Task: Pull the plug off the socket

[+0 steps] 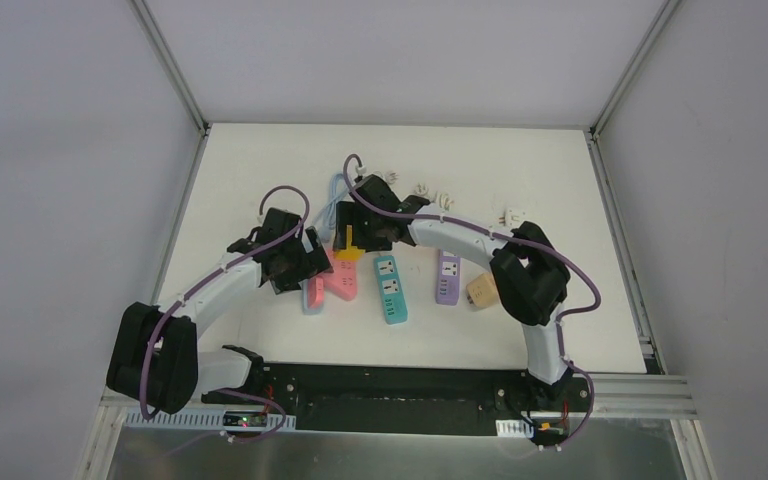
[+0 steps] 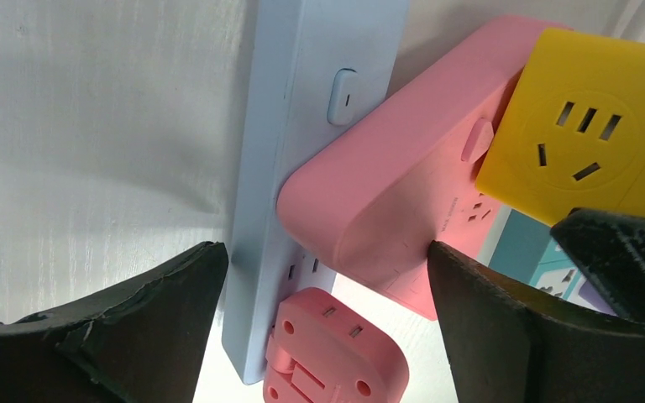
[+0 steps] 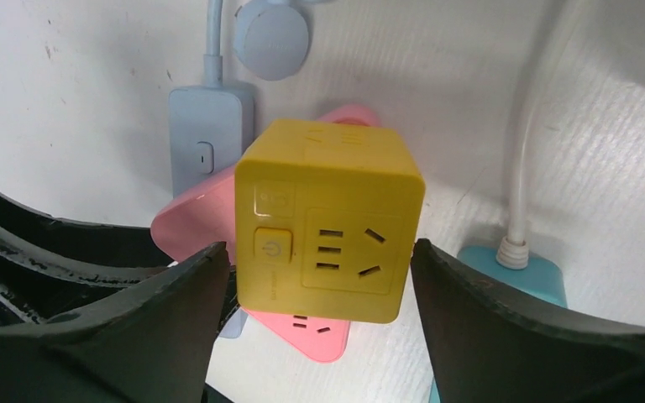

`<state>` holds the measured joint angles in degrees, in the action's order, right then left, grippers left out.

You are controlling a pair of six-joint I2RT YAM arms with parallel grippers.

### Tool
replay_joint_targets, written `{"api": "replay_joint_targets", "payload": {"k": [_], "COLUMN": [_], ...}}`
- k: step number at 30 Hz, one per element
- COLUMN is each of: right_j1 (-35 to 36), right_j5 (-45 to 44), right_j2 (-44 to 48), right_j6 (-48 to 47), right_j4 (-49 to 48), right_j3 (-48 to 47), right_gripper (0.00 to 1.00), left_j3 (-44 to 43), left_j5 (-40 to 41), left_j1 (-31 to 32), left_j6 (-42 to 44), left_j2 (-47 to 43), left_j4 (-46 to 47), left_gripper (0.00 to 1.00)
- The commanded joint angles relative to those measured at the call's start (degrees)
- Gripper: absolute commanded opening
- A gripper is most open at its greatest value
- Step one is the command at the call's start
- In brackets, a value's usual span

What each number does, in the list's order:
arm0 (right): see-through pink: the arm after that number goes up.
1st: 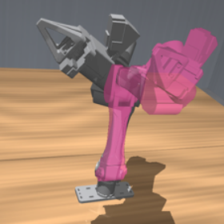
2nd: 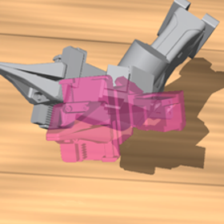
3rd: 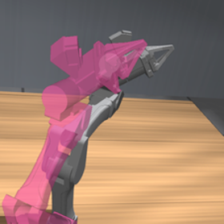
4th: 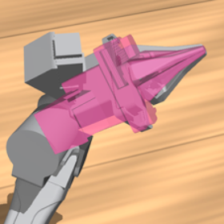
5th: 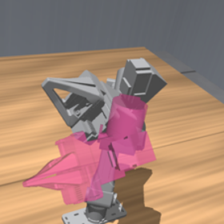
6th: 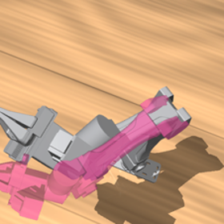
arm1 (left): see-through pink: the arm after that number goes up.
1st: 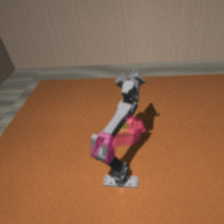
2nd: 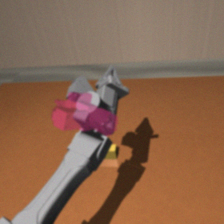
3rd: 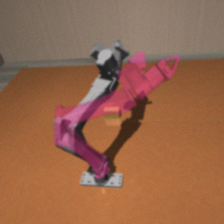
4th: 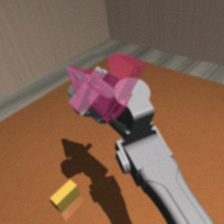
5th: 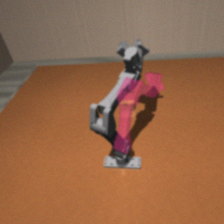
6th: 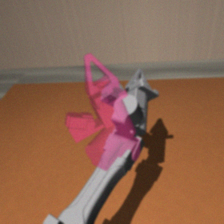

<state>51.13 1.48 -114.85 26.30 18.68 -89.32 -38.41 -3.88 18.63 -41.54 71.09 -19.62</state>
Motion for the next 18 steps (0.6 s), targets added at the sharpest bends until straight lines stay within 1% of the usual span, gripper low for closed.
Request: {"api": "replay_joint_targets", "payload": {"k": [1, 2, 3, 4, 6, 8, 9, 10, 12, 13, 16, 17, 18], "right_j1": [0.3, 0.3, 0.3, 0.3, 0.4, 0.4, 0.4, 0.4, 0.2, -0.1, -1.7, -2.0, -1.7], "right_j5": [1.8, 2.4, 2.7, 3.1, 3.7, 3.8, 3.8, 3.8, 5.2, 6.7, 15.0, 16.6, 16.3], "right_j2": [-0.8, -1.2, -1.3, -1.2, -0.7, -0.3, 0.0, 0.3, 1.2, 1.6, 2.7, 2.7, 2.5], "right_j6": [0.4, 0.2, 0.0, -0.1, -0.8, -1.2, -1.3, -1.2, -0.8, -0.2, 2.8, 3.5, 3.6], "right_j4": [1.5, 1.5, 1.5, 1.2, 0.1, 0.2, 0.3, 0.4, 0.0, -0.7, -5.7, -6.7, -6.7], "right_j3": [-1.0, -1.3, -1.5, -1.5, -1.3, -1.7, -1.8, -1.8, -1.7, -1.4, 0.8, 1.3, 1.2], "right_gripper": [0.82, 0.82, 0.77, 0.73, 0.60, 0.45, 0.35, 0.21, 0.04, 0.00, 0.00, 0.00, 0.00], "left_j3": [-0.2, -0.4, -0.5, -0.5, -0.5, -0.6, -0.6, -0.6, -0.6, -0.6, -0.6, -0.6, -0.6], "left_j5": [3.4, 3.6, 3.6, 3.6, 3.6, 3.6, 3.5, 3.6, 5.0, 5.2, 5.6, 5.7, 5.7], "left_j1": [-0.7, -0.7, -0.7, -0.7, -0.7, -0.7, -0.7, -0.7, -0.7, -0.7, -0.7, -0.7, -0.7], "left_j6": [0.4, 0.6, 0.7, 0.8, 0.9, 0.8, 0.8, 0.9, 1.0, 1.1, 1.4, 1.5, 1.5], "left_j2": [0.9, 1.2, 1.4, 1.6, 1.8, 1.9, 2.0, 2.1, 2.1, 2.0, 2.2, 2.2, 2.3], "left_j4": [-3.5, -4.1, -4.4, -4.7, -4.9, -5.0, -5.0, -5.1, -5.3, -5.4, -5.8, -5.8, -5.9], "left_gripper": [0.92, 0.91, 0.90, 0.89, 0.86, 0.83, 0.81, 0.79, 0.76, 0.75, 0.72, 0.71, 0.71]}}
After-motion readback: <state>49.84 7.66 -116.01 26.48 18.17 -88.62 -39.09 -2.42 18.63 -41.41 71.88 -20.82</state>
